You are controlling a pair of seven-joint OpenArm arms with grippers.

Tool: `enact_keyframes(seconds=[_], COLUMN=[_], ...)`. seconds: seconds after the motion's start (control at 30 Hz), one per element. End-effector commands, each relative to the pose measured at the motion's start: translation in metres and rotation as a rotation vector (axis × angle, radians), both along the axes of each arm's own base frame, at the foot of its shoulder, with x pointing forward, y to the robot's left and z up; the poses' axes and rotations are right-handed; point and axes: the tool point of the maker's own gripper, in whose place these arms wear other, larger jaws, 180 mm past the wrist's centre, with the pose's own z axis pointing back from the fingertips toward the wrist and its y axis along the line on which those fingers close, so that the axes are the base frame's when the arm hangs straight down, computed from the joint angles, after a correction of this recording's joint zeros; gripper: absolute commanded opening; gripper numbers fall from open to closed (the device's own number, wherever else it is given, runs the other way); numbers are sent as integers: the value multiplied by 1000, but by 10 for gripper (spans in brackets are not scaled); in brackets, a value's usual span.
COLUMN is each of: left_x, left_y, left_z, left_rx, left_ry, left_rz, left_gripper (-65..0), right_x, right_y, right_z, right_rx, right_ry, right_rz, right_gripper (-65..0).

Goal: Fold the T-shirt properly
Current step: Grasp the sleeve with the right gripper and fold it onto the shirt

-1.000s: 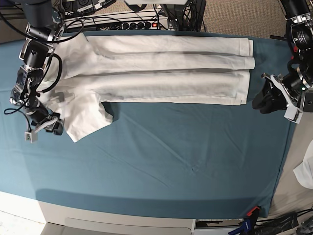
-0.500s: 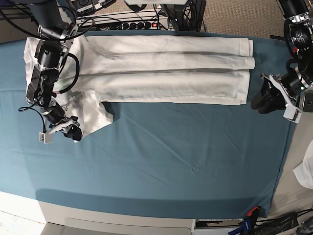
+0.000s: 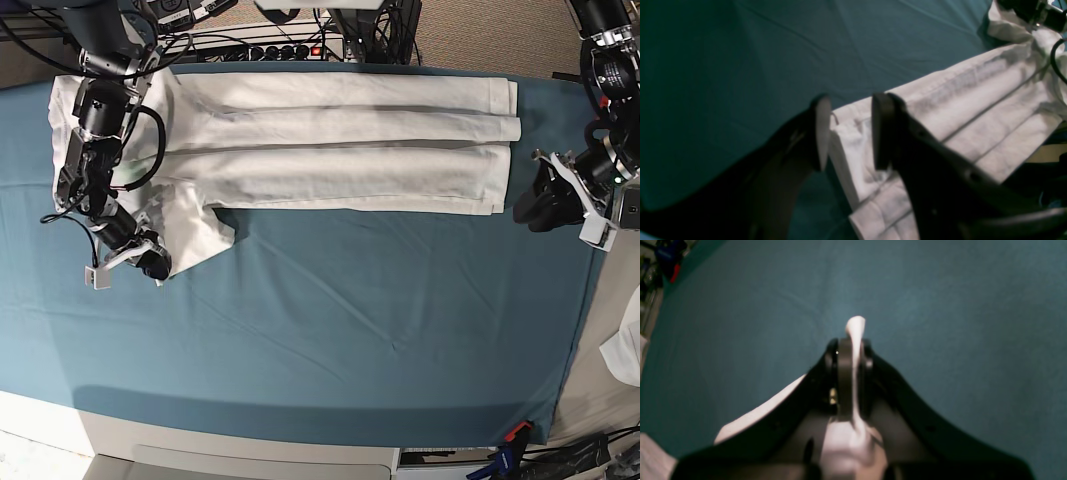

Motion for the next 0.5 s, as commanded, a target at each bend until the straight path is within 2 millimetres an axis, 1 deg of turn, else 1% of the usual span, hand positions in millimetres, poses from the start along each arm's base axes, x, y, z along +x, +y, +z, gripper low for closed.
enact_keyframes(seconds=[0.0, 0.13, 0.27, 0.37, 0.47], left_x=[6, 6, 7, 7, 7], left_y=[1, -6, -11, -16, -16], left_z=[16, 14, 8, 7, 6], left_rx=[-14, -45, -56, -75, -72], left_ry=[-60, -66, -67, -69, -67], left_rz=[-1, 8, 30, 35, 36], left_gripper=[-429, -429, -429, -429, -431], right_x=[11, 5, -8, -21, -35], right_y=[-13, -22, -26, -21, -12], right_z=[25, 47, 65, 77, 84], right_rx=[-33, -125, -232, -259, -280], right_ry=[-62, -95, -108, -130, -144], right_rz=[-3, 30, 81, 117, 157], right_gripper=[-650, -650, -650, -650, -650])
